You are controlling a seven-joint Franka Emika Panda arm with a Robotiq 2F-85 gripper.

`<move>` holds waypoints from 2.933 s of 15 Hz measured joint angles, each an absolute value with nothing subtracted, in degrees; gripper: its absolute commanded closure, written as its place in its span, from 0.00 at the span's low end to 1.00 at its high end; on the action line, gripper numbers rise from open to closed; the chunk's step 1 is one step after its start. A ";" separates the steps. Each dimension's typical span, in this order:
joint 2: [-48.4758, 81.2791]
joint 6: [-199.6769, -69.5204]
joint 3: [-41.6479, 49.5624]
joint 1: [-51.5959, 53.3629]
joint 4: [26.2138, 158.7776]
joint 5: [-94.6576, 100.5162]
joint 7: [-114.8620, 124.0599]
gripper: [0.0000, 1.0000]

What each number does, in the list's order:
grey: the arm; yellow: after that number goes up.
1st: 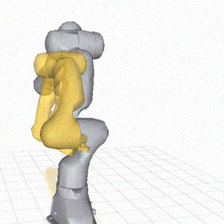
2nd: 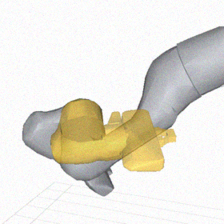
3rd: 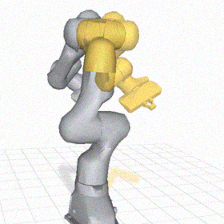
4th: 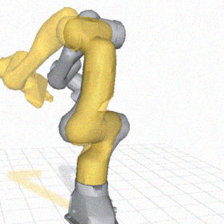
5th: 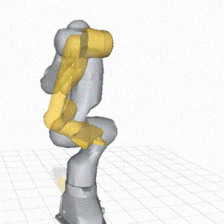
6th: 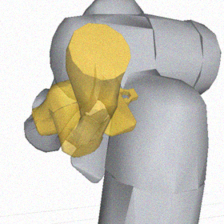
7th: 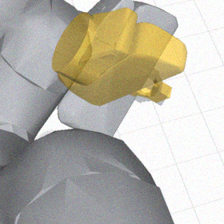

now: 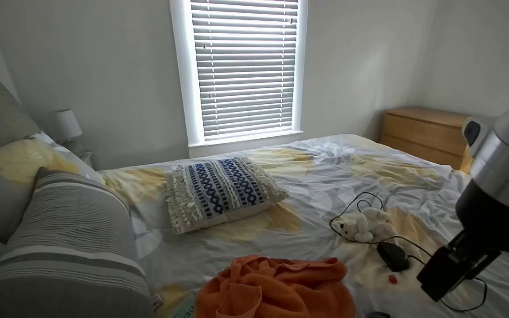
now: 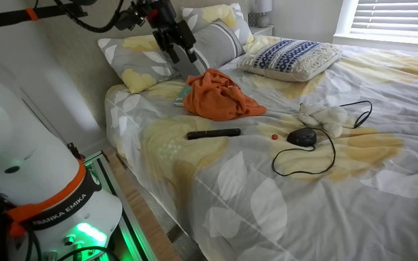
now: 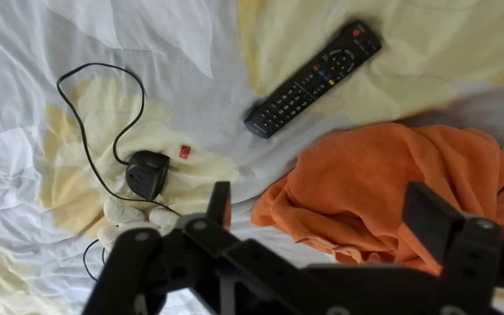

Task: Push the topmost button on the black remote

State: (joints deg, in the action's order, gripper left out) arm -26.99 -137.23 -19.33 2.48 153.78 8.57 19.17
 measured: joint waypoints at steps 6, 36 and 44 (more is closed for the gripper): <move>-14.46 -153.08 -17.93 -2.72 154.61 13.33 22.12 0.00; 13.75 -160.12 -11.58 -6.28 143.65 35.64 40.57 0.80; 19.28 -159.89 -6.41 -0.83 138.17 45.71 55.12 1.00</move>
State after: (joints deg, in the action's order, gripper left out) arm 19.28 -159.89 -6.41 -0.83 138.17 45.71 55.12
